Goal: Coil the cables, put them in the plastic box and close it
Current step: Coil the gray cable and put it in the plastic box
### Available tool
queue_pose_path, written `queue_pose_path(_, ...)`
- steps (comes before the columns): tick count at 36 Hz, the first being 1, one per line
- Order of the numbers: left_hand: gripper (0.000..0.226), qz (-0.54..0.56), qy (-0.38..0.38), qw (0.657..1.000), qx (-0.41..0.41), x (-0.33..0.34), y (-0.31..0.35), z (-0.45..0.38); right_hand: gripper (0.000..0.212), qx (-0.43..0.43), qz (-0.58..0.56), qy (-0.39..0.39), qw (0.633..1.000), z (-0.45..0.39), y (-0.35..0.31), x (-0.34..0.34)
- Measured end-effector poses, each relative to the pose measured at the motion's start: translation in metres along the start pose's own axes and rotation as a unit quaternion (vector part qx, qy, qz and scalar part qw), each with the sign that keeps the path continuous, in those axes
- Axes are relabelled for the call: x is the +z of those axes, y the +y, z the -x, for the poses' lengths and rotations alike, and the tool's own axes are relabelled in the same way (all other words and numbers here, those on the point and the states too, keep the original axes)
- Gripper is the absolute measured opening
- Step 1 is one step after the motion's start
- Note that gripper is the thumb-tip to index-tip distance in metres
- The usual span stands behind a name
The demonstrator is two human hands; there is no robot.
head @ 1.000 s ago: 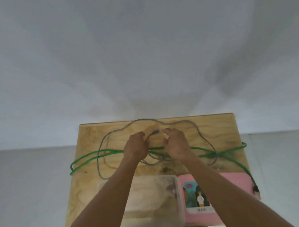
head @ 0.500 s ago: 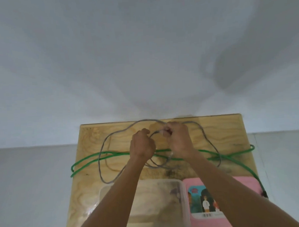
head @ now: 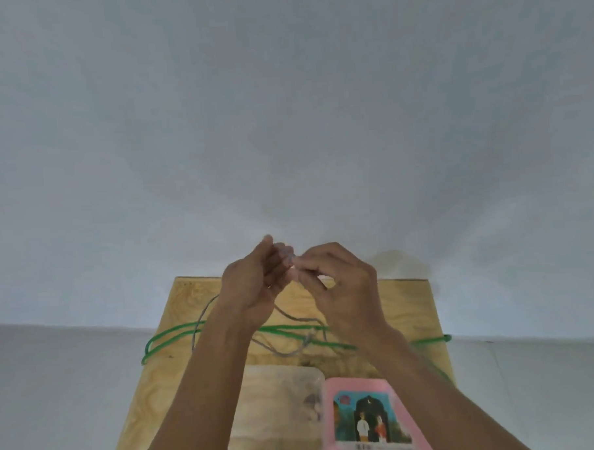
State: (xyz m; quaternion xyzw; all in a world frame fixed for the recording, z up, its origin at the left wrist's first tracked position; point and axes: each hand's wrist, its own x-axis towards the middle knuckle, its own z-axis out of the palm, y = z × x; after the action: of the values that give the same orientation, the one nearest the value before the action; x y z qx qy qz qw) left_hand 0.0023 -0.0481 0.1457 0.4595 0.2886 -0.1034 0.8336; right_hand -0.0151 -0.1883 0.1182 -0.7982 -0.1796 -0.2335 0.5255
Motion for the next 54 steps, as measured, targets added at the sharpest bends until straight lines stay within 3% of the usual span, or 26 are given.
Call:
queue_pose_path(6,0.018,0.042,-0.046,0.997,0.055,0.006,0.012,0.046,0.012,0.048,-0.060,-0.069,0.995,0.022,-0.022,-0.023)
queue_pose_path(13,0.017,0.066,-0.076,0.992,0.076,0.007,0.014,0.085,0.029,0.157,-0.064,-0.074,0.983,0.003,-0.042,-0.029)
queue_pose_path(18,0.020,0.036,-0.140,0.986,0.088,0.020,0.022,0.108,0.053,0.121,-0.049,-0.175,0.976,-0.023,-0.053,-0.024)
queue_pose_path(20,0.022,0.033,-0.173,0.980,0.093,0.025,0.028,0.116,0.048,0.082,-0.055,-0.208,0.973,-0.036,-0.060,-0.022)
queue_pose_path(22,0.022,0.033,-0.201,0.973,0.106,0.028,0.036,0.123,0.029,0.137,-0.156,-0.209,0.956,-0.048,-0.077,-0.016)
queue_pose_path(24,0.028,0.038,-0.222,0.967,0.120,0.028,0.045,0.128,0.037,0.174,-0.252,-0.236,0.922,-0.055,-0.089,-0.009)
queue_pose_path(26,0.025,0.032,-0.239,0.960,0.140,0.026,0.055,0.130,0.066,0.203,-0.266,-0.212,0.918,-0.063,-0.097,0.002)
queue_pose_path(28,0.016,0.013,-0.250,0.953,0.167,0.022,0.065,0.131,0.076,0.199,-0.268,-0.207,0.920,-0.066,-0.102,0.012)
queue_pose_path(32,0.013,0.000,-0.253,0.944,0.213,0.010,0.080,0.121,0.072,0.199,-0.194,-0.185,0.942,-0.067,-0.100,0.031)
queue_pose_path(35,0.017,-0.032,-0.215,0.940,0.262,0.000,0.087,0.105,0.055,0.211,-0.155,-0.172,0.950,-0.056,-0.093,0.040)
queue_pose_path(39,0.020,-0.053,-0.172,0.934,0.309,-0.008,0.095,0.088,0.037,0.135,-0.068,-0.181,0.972,-0.048,-0.099,0.042)
queue_pose_path(46,0.020,-0.094,-0.139,0.919,0.357,-0.008,0.096,0.070,0.040,0.144,-0.071,-0.192,0.968,-0.046,-0.110,0.036)
queue_pose_path(51,0.019,-0.115,-0.152,0.907,0.377,-0.004,0.091,0.067,0.051,0.152,-0.052,-0.121,0.980,-0.049,-0.108,0.036)
queue_pose_path(54,0.017,-0.116,-0.160,0.907,0.373,-0.004,0.091,0.065,0.047,0.153,-0.014,-0.090,0.984,-0.052,-0.103,0.034)
